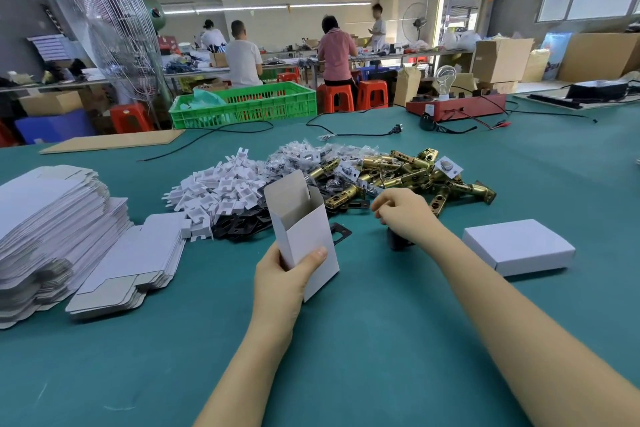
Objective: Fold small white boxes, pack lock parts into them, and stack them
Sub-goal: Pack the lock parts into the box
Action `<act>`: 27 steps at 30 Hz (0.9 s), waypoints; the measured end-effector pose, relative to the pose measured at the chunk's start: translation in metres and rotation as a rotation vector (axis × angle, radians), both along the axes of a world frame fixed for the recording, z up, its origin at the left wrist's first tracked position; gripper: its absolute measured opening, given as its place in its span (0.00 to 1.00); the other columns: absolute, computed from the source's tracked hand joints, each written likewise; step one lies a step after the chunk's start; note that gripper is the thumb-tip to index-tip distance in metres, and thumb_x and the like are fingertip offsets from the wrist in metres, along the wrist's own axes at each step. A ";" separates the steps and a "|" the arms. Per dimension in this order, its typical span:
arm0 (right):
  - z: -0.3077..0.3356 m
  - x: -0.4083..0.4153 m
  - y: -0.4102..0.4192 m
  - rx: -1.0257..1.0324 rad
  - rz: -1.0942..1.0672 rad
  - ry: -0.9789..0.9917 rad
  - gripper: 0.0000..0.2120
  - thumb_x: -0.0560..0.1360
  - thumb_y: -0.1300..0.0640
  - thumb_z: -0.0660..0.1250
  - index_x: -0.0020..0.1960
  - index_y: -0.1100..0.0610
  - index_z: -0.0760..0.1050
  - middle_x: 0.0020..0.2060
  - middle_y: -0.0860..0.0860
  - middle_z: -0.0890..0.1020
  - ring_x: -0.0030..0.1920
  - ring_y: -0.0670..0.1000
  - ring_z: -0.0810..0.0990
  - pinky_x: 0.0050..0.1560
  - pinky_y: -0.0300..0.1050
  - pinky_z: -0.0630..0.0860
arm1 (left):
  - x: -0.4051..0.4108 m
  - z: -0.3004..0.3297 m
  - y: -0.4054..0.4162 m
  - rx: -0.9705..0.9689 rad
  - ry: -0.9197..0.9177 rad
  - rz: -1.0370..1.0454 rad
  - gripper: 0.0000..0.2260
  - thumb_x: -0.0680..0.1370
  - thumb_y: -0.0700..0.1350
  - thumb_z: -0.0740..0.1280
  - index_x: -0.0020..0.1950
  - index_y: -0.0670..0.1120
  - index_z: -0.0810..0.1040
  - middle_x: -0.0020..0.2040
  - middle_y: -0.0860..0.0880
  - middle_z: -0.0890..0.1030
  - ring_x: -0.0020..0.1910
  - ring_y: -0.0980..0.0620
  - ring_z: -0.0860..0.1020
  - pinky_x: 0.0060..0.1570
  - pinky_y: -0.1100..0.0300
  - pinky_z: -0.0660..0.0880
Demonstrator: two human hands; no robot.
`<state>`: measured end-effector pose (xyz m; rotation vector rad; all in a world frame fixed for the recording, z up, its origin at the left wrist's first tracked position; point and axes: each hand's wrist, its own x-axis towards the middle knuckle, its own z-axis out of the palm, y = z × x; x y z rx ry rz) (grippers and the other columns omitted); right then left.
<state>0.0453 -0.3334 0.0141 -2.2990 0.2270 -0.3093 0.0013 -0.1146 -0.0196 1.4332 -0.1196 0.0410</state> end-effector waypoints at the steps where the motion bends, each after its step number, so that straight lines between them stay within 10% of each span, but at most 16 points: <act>1: 0.000 0.008 0.003 -0.025 0.010 -0.006 0.14 0.74 0.65 0.56 0.42 0.51 0.77 0.44 0.53 0.82 0.46 0.53 0.80 0.45 0.44 0.76 | 0.000 -0.001 0.000 -0.007 0.002 0.000 0.10 0.72 0.42 0.76 0.50 0.51 0.81 0.44 0.58 0.85 0.42 0.58 0.83 0.35 0.67 0.77; 5: 0.000 0.042 0.016 -0.187 0.006 -0.099 0.11 0.77 0.63 0.58 0.55 0.60 0.77 0.39 0.51 0.79 0.36 0.49 0.74 0.35 0.41 0.68 | 0.001 -0.001 0.001 -0.027 0.011 -0.011 0.11 0.72 0.41 0.76 0.51 0.50 0.81 0.45 0.55 0.86 0.44 0.56 0.84 0.39 0.64 0.79; 16: -0.011 0.114 0.036 -0.817 0.234 0.168 0.23 0.83 0.48 0.48 0.72 0.58 0.65 0.76 0.53 0.59 0.73 0.61 0.60 0.70 0.60 0.62 | 0.005 -0.001 0.003 -0.069 0.022 -0.020 0.10 0.71 0.41 0.76 0.50 0.51 0.82 0.45 0.54 0.86 0.44 0.55 0.84 0.38 0.66 0.79; 27: -0.001 0.117 0.045 -0.985 0.199 0.310 0.32 0.81 0.41 0.40 0.74 0.57 0.64 0.78 0.54 0.52 0.76 0.60 0.49 0.73 0.57 0.49 | 0.004 -0.001 0.002 -0.077 0.017 -0.037 0.10 0.72 0.41 0.76 0.51 0.51 0.82 0.45 0.54 0.86 0.44 0.55 0.84 0.39 0.65 0.79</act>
